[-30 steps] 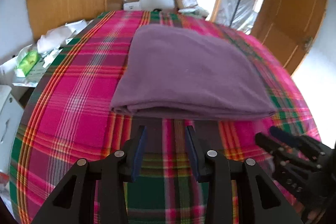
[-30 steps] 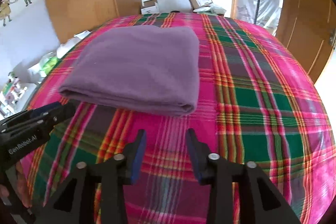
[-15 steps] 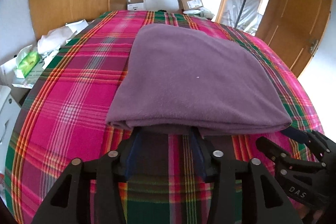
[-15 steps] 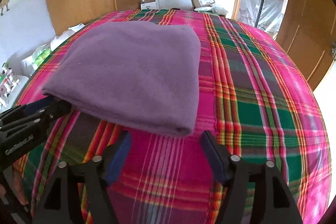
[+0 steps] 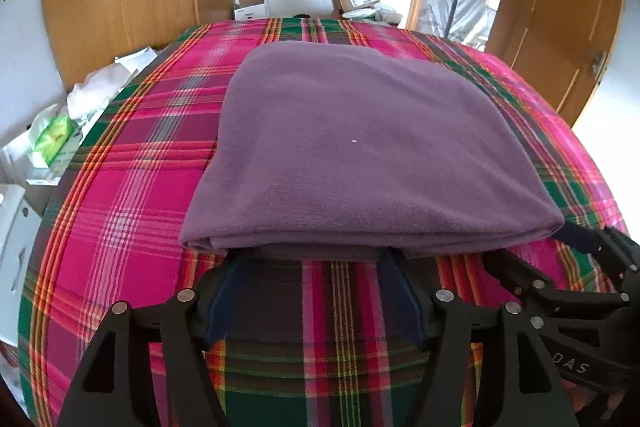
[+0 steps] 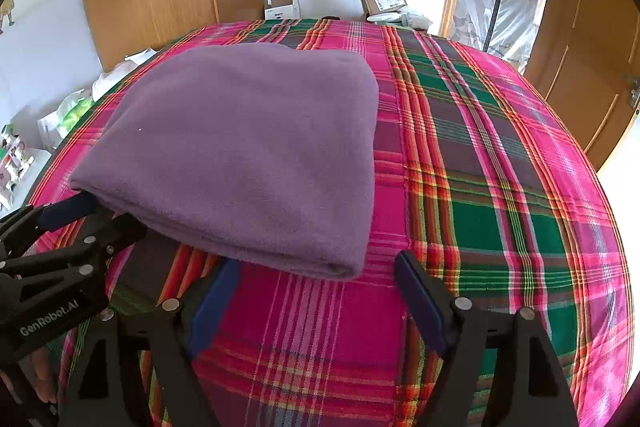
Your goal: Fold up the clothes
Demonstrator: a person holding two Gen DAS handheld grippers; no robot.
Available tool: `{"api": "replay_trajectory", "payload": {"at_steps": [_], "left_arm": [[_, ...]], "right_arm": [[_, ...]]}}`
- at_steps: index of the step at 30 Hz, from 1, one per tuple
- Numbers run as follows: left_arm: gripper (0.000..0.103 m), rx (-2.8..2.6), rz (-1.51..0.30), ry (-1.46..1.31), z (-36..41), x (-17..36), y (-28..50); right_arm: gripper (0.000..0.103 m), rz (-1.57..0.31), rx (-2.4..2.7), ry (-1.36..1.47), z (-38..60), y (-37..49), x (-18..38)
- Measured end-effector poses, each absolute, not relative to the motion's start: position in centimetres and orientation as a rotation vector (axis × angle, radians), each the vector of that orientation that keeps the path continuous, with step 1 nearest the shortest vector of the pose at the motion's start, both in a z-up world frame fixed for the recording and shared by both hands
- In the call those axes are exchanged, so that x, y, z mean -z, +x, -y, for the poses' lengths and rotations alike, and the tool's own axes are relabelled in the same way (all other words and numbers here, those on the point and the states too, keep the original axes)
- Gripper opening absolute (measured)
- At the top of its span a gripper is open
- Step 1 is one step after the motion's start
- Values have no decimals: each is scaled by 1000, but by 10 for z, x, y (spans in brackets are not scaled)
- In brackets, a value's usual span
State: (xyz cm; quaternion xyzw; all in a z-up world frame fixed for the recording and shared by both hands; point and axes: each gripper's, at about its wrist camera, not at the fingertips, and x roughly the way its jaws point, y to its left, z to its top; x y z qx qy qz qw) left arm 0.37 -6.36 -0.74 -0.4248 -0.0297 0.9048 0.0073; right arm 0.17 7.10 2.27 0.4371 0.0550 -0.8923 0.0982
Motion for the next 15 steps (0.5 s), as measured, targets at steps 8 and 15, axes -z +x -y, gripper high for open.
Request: {"api": "replay_trajectory", "payload": {"at_steps": [8,15], "left_arm": [[69,-2847,82,-1345,61,8,3],[72,-2851,72,-1354,60,8,2]], "right_arm": [[80,-161,2642,1294,-73,4,-23],[80,-158,2641,1295,-72,5,-23]]}}
